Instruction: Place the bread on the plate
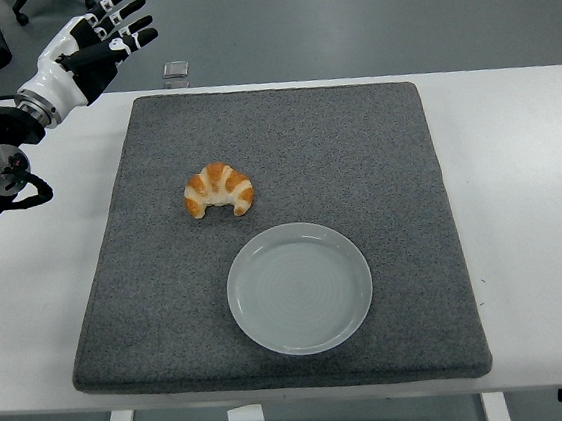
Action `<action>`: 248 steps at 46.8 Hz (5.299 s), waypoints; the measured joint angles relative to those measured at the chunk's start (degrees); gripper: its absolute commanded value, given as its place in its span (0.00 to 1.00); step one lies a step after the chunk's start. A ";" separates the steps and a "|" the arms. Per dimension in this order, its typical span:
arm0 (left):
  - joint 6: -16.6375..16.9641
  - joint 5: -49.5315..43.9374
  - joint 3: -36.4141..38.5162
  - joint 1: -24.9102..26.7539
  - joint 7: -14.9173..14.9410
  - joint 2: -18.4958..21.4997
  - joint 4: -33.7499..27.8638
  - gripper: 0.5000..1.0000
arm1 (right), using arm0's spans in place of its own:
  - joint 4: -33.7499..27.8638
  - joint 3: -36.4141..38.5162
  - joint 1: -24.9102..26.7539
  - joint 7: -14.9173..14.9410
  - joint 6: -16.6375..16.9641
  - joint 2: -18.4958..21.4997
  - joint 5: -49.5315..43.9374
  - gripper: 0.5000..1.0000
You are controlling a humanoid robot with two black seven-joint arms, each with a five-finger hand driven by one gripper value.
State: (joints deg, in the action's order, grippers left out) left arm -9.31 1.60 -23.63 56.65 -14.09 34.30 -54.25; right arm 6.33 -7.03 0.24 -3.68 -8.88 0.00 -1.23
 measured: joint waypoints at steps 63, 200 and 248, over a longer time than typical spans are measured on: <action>6.32 48.68 40.23 28.53 2.69 12.22 -23.22 0.87 | 0.00 -0.01 0.03 -0.01 0.00 0.00 0.00 0.88; 24.00 47.76 38.01 7.87 -7.74 -5.91 -2.97 0.00 | -0.45 0.01 0.03 -0.01 -0.36 0.00 0.08 0.88; 22.13 48.34 34.53 12.61 -10.18 0.09 -3.95 0.00 | -0.53 -0.01 0.10 -0.01 -0.36 0.00 -0.01 0.88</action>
State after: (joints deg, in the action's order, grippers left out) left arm 12.82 49.94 10.90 69.27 -24.27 34.39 -58.20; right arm 5.80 -7.03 0.34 -3.70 -9.23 0.00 -1.24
